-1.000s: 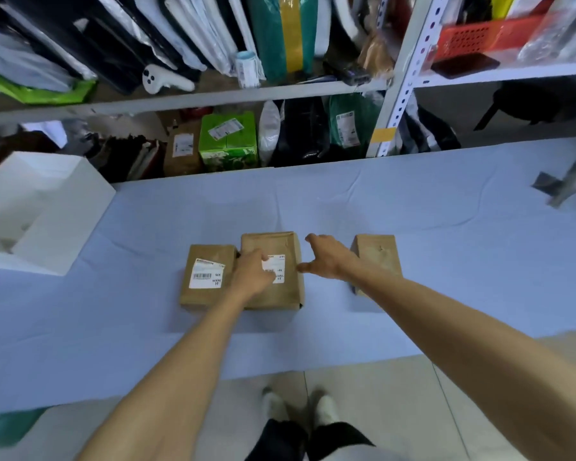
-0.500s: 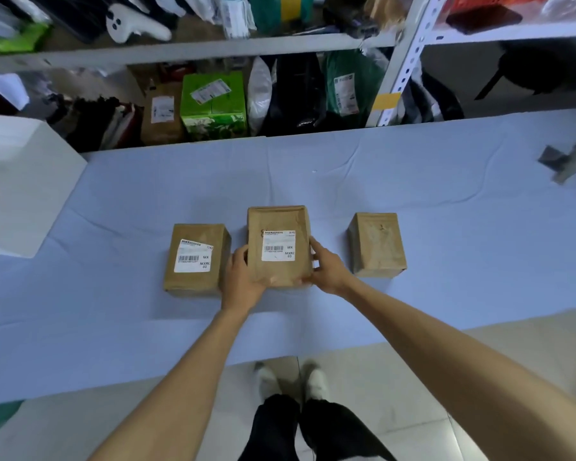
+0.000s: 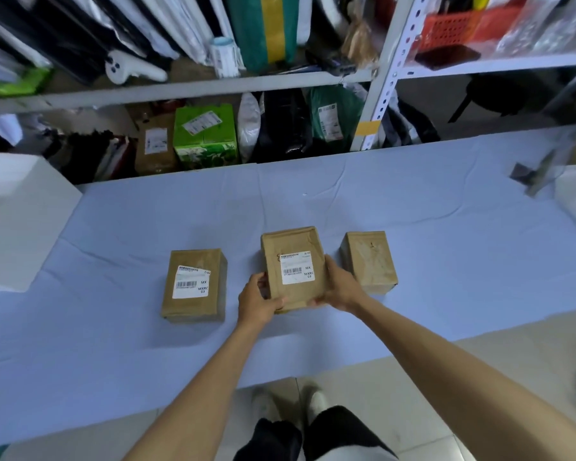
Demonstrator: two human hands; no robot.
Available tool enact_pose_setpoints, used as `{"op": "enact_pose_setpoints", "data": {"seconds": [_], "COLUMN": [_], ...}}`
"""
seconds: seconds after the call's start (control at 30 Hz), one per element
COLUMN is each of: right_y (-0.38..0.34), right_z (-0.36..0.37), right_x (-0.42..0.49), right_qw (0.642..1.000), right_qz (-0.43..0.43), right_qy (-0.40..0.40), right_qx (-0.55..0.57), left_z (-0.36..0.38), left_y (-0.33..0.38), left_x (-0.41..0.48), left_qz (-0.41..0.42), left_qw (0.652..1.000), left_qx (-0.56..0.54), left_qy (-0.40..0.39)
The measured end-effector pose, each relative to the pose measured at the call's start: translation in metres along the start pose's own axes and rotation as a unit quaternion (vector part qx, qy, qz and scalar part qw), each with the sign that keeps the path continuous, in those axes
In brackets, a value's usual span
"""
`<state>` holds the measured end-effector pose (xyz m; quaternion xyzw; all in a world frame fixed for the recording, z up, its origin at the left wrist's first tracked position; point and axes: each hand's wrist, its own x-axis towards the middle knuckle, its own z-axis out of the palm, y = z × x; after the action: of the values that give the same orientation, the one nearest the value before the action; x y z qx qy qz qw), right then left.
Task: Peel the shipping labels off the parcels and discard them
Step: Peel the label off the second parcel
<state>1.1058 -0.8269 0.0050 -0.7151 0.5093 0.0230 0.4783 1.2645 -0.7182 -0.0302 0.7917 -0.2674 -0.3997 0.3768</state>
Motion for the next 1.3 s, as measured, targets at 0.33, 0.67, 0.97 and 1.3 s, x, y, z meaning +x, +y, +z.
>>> {"op": "enact_pose_setpoints", "data": {"seconds": [0.33, 0.67, 0.97, 1.3], "right_y": [0.005, 0.006, 0.002, 0.006], "right_z": [-0.006, -0.012, -0.004, -0.003], "right_x": [0.026, 0.044, 0.044, 0.047], "right_qw": [0.998, 0.992, 0.995, 0.987], "right_qz": [-0.022, -0.084, -0.097, -0.145], "right_qy": [-0.028, -0.069, -0.028, -0.048], "right_qx": [0.051, 0.062, 0.025, 0.059], "left_z": [0.005, 0.006, 0.000, -0.005], "left_y": [0.014, 0.011, 0.006, 0.001], "left_x": [0.017, 0.016, 0.017, 0.022], "left_qz": [-0.019, 0.001, 0.039, 0.064], "left_qw": [0.997, 0.998, 0.995, 0.996], "left_qx": [-0.056, -0.060, -0.072, -0.041], "left_qy": [0.053, 0.037, 0.053, 0.039]}}
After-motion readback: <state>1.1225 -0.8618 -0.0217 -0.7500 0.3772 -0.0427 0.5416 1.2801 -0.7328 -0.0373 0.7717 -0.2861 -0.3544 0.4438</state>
